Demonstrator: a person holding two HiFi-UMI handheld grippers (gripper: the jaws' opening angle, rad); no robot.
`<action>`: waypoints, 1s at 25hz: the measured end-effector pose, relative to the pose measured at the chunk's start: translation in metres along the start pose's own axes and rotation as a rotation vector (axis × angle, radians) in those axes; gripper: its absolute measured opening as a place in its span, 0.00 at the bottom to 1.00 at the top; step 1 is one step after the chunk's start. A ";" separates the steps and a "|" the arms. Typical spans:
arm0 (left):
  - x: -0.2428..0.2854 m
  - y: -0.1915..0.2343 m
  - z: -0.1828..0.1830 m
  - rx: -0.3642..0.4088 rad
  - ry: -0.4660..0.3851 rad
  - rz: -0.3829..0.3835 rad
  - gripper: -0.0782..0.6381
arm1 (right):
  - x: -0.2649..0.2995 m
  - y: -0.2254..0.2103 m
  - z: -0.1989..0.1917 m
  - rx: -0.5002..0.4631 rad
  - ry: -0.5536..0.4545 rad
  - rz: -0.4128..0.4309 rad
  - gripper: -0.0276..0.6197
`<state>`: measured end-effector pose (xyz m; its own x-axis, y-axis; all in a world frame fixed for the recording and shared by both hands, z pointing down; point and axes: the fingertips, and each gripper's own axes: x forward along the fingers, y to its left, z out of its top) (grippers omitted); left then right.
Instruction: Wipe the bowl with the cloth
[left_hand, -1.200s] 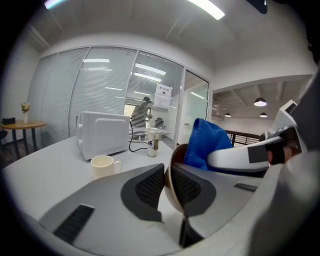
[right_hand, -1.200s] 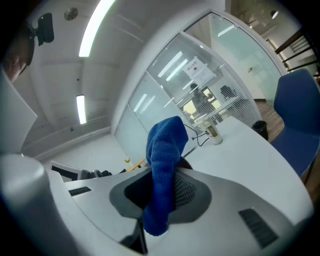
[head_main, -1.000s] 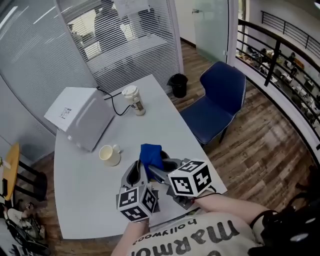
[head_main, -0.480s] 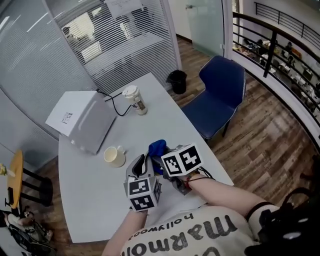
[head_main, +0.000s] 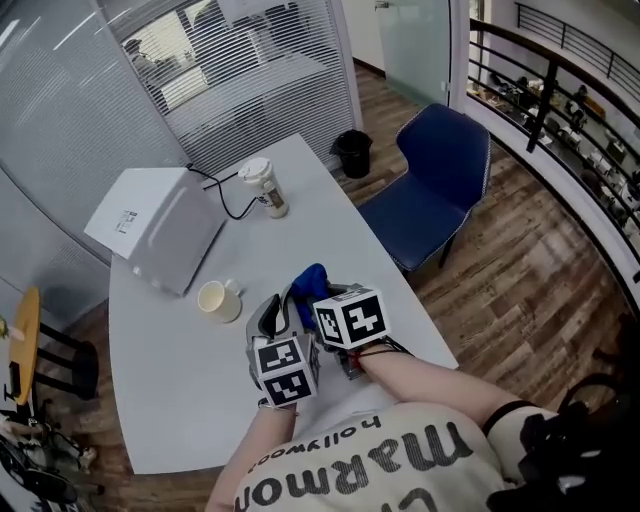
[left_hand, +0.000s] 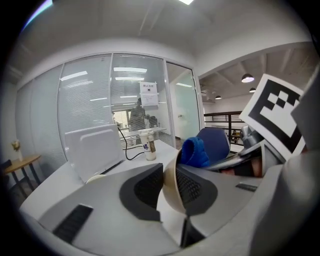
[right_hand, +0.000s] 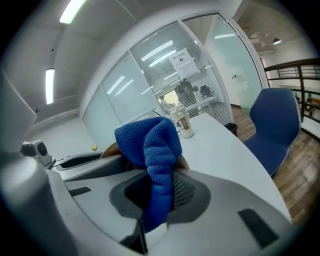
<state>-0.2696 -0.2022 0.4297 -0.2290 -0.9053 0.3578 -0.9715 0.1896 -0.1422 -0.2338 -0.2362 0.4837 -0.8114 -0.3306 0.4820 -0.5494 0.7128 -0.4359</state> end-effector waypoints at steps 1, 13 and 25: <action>-0.001 0.001 -0.001 -0.014 0.001 0.012 0.19 | -0.002 -0.003 0.000 -0.010 0.001 -0.007 0.14; -0.005 -0.010 0.006 -0.085 -0.028 0.041 0.17 | -0.027 0.021 0.001 0.195 0.004 0.307 0.14; -0.008 -0.017 0.027 -0.159 -0.077 -0.032 0.19 | -0.028 0.024 0.008 0.120 0.099 0.352 0.14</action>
<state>-0.2493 -0.2085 0.4046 -0.1986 -0.9371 0.2869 -0.9770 0.2126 0.0184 -0.2258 -0.2148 0.4537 -0.9346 -0.0132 0.3554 -0.2647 0.6930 -0.6706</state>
